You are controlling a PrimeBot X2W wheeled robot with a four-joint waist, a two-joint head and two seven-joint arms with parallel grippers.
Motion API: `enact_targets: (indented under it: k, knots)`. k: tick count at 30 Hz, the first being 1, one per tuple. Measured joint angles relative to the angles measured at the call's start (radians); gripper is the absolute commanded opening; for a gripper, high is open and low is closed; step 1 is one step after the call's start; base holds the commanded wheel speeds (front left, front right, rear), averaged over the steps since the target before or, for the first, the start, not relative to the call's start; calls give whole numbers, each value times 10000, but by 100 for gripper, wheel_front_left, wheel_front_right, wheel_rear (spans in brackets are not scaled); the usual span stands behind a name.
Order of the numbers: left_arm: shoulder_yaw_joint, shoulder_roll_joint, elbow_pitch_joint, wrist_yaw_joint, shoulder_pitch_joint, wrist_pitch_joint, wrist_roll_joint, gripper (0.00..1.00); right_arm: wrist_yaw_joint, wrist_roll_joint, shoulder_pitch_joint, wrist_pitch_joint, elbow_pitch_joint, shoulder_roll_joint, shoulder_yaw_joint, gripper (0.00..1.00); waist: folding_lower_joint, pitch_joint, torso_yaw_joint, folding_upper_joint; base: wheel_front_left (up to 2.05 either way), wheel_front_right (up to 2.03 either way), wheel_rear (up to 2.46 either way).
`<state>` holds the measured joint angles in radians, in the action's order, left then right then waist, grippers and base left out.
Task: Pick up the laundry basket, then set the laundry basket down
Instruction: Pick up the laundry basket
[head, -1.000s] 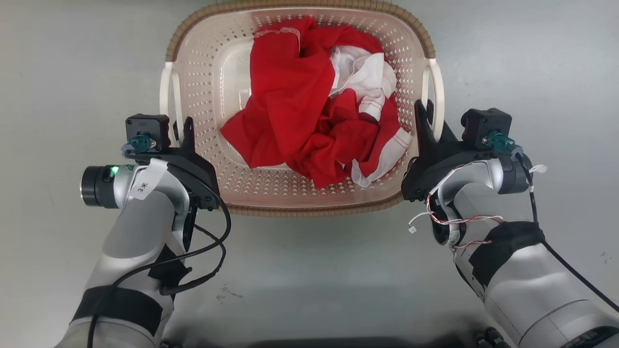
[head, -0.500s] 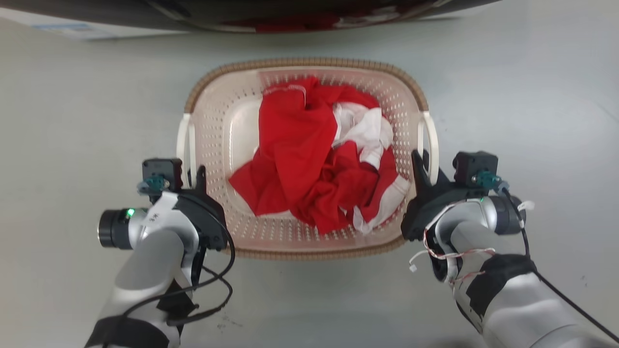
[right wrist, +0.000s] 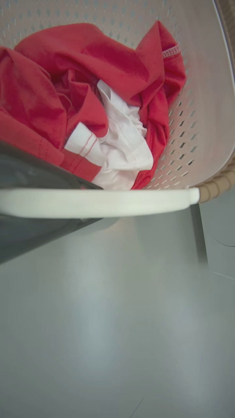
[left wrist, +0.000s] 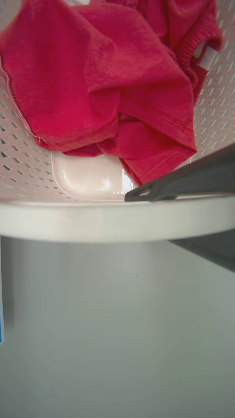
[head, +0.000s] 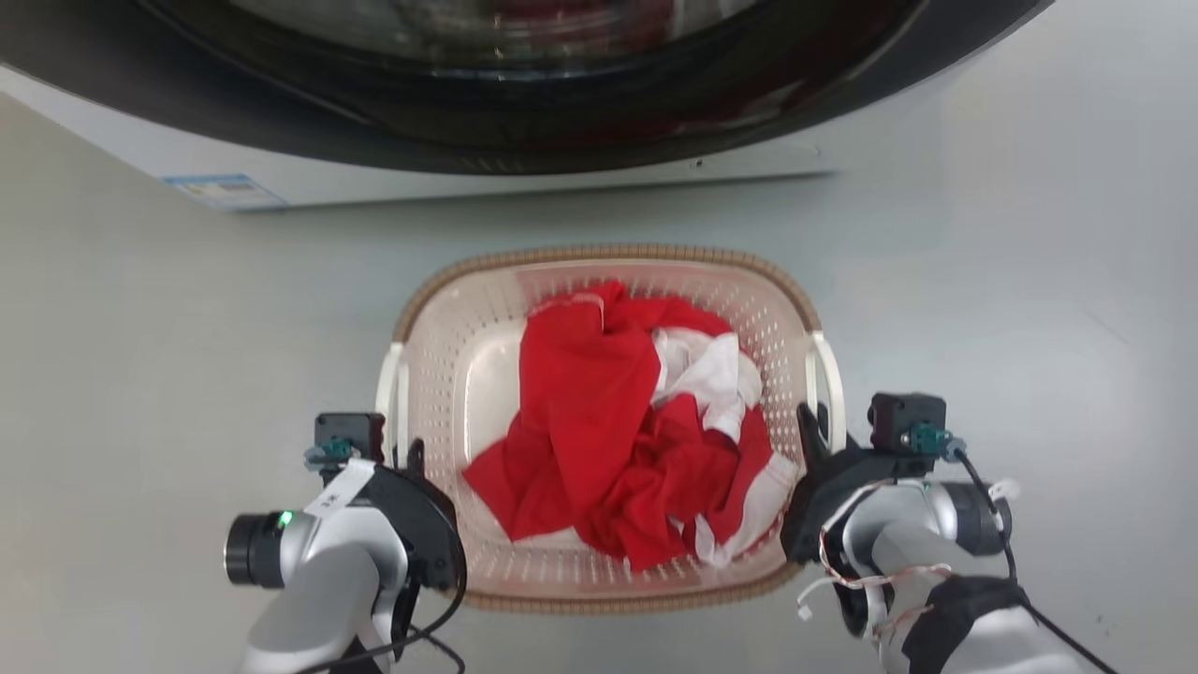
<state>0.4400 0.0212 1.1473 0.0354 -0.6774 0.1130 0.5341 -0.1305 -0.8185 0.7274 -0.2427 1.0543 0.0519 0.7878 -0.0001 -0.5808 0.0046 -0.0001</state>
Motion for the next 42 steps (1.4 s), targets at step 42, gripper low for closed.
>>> enact_targets:
  k: [42]
  knots:
    - [2205,123,700,-173,4358,-1628,1998,0,-4,-2211,-4163,2240,38,-73,2341,0,0,6280,274,-1,0,0,0]
